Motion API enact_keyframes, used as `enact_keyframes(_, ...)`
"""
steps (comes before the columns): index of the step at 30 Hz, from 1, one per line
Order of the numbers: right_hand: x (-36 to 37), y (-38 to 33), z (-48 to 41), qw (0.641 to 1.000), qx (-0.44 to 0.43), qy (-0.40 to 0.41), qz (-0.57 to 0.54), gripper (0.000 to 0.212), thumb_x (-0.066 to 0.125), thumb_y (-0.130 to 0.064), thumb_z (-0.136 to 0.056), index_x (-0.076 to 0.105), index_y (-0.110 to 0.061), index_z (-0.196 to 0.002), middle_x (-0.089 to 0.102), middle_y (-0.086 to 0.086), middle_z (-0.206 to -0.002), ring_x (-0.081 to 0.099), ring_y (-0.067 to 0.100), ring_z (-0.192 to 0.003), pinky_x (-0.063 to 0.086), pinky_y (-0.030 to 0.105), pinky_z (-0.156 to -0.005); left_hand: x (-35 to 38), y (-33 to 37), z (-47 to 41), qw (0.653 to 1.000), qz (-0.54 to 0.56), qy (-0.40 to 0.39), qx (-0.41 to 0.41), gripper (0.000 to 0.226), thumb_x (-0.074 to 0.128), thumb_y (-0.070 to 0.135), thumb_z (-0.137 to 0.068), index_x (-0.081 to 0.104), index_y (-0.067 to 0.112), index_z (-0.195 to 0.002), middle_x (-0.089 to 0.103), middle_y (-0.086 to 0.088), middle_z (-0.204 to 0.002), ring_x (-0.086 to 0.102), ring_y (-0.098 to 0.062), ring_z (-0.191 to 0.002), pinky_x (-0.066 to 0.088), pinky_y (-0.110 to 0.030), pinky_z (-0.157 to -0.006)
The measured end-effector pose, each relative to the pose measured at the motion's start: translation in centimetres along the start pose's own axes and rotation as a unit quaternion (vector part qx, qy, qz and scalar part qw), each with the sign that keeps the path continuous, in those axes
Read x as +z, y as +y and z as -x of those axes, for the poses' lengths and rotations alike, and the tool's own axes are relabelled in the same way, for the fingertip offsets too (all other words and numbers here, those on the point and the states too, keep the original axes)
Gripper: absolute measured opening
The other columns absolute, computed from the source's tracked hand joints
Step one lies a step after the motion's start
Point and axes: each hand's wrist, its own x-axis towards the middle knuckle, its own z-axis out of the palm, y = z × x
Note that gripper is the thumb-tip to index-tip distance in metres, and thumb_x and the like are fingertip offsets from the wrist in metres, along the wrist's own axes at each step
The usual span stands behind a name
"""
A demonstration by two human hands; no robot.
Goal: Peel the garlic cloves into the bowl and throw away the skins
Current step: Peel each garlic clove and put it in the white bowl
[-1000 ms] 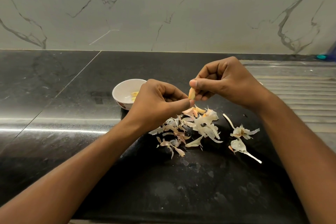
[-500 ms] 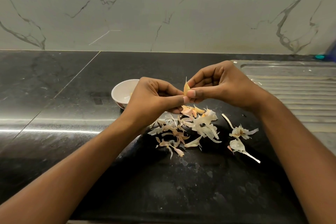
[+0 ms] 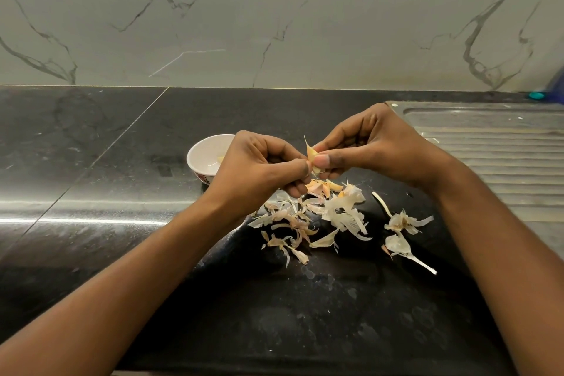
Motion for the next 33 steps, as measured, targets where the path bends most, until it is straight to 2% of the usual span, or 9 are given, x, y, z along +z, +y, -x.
enact_keyframes(9,0.04,-0.16,0.1,0.998,0.002,-0.014,-0.054,0.026,0.076,-0.003,-0.088,0.076,0.004,-0.113,0.081,0.019,-0.097,0.081,0.027,-0.082,0.066,0.029,-0.076,-0.02,0.21,-0.05,0.999,0.034,0.007,-0.017,0.013,0.066,-0.009,-0.094,0.077,-0.006,-0.089,0.072,-0.032,-0.083,0.066,-0.03,-0.067,0.057,-0.027,-0.06)
enact_keyframes(13,-0.04,-0.08,0.1,0.997,0.014,-0.034,-0.074,0.03,0.071,-0.004,-0.092,0.072,0.003,-0.122,0.08,0.021,-0.104,0.08,0.03,-0.088,0.066,0.032,-0.078,-0.04,0.38,-0.11,0.998,0.053,-0.002,-0.036,0.016,0.064,-0.007,-0.096,0.077,-0.004,-0.088,0.072,-0.03,-0.084,0.065,-0.027,-0.067,0.056,-0.025,-0.059)
enact_keyframes(15,0.02,-0.09,0.03,0.997,0.017,-0.038,-0.072,0.034,0.072,-0.007,-0.092,0.07,0.0,-0.125,0.08,0.02,-0.105,0.08,0.032,-0.09,0.067,0.035,-0.08,-0.07,0.37,-0.12,0.998,0.053,0.002,-0.039,0.015,0.064,-0.006,-0.097,0.077,-0.005,-0.089,0.072,-0.028,-0.083,0.065,-0.027,-0.067,0.056,-0.024,-0.058)
enact_keyframes(18,0.19,-0.13,-0.01,0.999,0.018,-0.033,-0.038,0.035,0.08,-0.011,-0.087,0.072,-0.002,-0.12,0.08,0.019,-0.102,0.079,0.033,-0.089,0.067,0.038,-0.082,-0.09,0.29,-0.09,0.998,0.048,0.006,-0.043,0.011,0.066,-0.005,-0.096,0.075,-0.009,-0.091,0.072,-0.027,-0.083,0.065,-0.027,-0.067,0.056,-0.025,-0.058)
enact_keyframes(23,0.16,-0.18,-0.06,0.999,0.013,-0.036,-0.036,0.032,0.076,-0.005,-0.09,0.071,-0.003,-0.122,0.08,0.018,-0.1,0.079,0.033,-0.09,0.067,0.037,-0.081,-0.15,0.27,-0.17,0.998,0.043,0.011,-0.041,0.013,0.065,-0.006,-0.096,0.075,-0.007,-0.088,0.072,-0.027,-0.082,0.066,-0.027,-0.066,0.056,-0.025,-0.058)
enact_keyframes(28,-0.05,0.07,-0.13,0.998,0.023,-0.049,-0.038,0.033,0.065,0.007,-0.098,0.067,-0.005,-0.129,0.078,0.024,-0.101,0.079,0.038,-0.094,0.066,0.044,-0.087,-0.1,0.35,-0.12,0.998,0.048,0.012,-0.046,0.013,0.065,-0.007,-0.096,0.075,-0.007,-0.088,0.072,-0.025,-0.081,0.065,-0.025,-0.065,0.056,-0.024,-0.058)
enact_keyframes(33,-0.58,0.22,0.02,0.998,0.02,-0.028,-0.045,0.025,0.066,0.005,-0.098,0.068,0.0,-0.123,0.079,0.018,-0.101,0.079,0.031,-0.093,0.065,0.038,-0.085,-0.27,0.36,-0.17,0.998,0.033,0.024,-0.044,0.012,0.067,-0.006,-0.095,0.076,-0.005,-0.086,0.074,-0.019,-0.077,0.066,-0.024,-0.064,0.057,-0.024,-0.058)
